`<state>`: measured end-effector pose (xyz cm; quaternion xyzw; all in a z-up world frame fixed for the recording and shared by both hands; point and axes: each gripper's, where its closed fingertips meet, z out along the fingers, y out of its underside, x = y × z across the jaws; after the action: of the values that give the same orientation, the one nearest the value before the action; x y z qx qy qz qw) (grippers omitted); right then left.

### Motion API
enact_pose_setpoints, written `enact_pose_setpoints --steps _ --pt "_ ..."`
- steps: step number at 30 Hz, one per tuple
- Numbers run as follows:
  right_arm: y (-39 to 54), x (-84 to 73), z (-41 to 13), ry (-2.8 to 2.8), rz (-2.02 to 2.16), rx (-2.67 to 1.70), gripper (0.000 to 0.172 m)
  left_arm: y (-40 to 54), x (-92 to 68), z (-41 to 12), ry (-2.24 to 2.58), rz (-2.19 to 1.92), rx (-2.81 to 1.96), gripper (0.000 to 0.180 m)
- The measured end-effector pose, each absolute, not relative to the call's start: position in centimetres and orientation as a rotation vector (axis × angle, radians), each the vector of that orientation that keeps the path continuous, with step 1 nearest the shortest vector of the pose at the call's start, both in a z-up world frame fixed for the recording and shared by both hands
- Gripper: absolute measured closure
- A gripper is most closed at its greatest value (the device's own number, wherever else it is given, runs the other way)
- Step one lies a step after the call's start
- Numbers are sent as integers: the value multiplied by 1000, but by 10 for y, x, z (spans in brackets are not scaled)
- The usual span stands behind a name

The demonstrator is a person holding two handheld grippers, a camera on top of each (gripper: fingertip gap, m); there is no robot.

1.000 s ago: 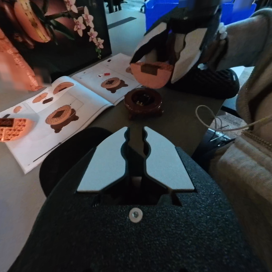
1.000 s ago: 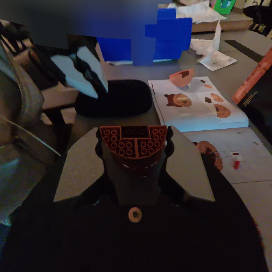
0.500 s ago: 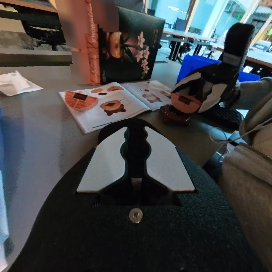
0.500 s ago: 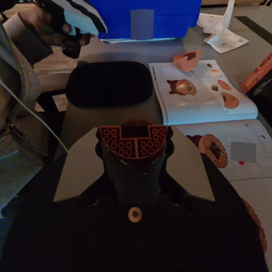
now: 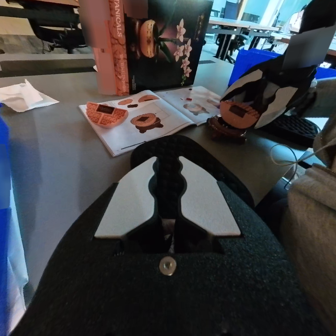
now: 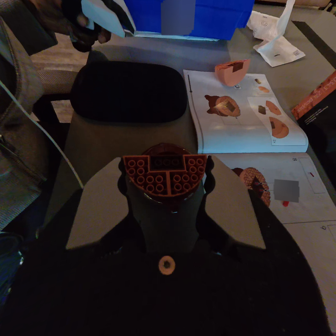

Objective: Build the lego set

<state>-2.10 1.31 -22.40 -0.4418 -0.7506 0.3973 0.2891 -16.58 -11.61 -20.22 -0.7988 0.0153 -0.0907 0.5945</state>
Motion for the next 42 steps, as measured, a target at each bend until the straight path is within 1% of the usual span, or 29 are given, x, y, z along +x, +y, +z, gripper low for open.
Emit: enact_pose_setpoints --steps 9,15,19,24,28,32,33,35,37,42 --pt "11 -24 -226 -2144 997 -1168 88 -100 -142 -198 204 -188 -1897 163" --pt "10 -25 -226 -2119 1036 -1134 88 -62 -94 -178 375 -275 -1830 168" --pt "18 -18 -226 -2022 1095 -1137 88 -40 -80 -182 471 -244 -1862 167" --pt "16 -20 -227 -2061 1065 -1122 88 -19 -55 -187 578 -348 -1858 170" --pt "17 -19 -228 -2133 1014 -1117 88 -2 -44 -197 761 -270 -1890 163" --pt "17 -18 -229 -2196 955 -1128 88 6 -45 -207 852 -235 -1915 162" --pt "17 -18 -229 -2208 938 -1129 88 7 -39 -203 856 -265 -1876 164" --pt "18 -18 -229 -2233 904 -1133 88 12 -25 -191 835 -349 -1791 173" --pt "18 -17 -230 -2241 885 -1150 88 18 -15 -187 866 -359 -1768 177" --pt "19 -16 -230 -2289 778 -1200 88 27 -10 -211 902 -335 -1891 180"
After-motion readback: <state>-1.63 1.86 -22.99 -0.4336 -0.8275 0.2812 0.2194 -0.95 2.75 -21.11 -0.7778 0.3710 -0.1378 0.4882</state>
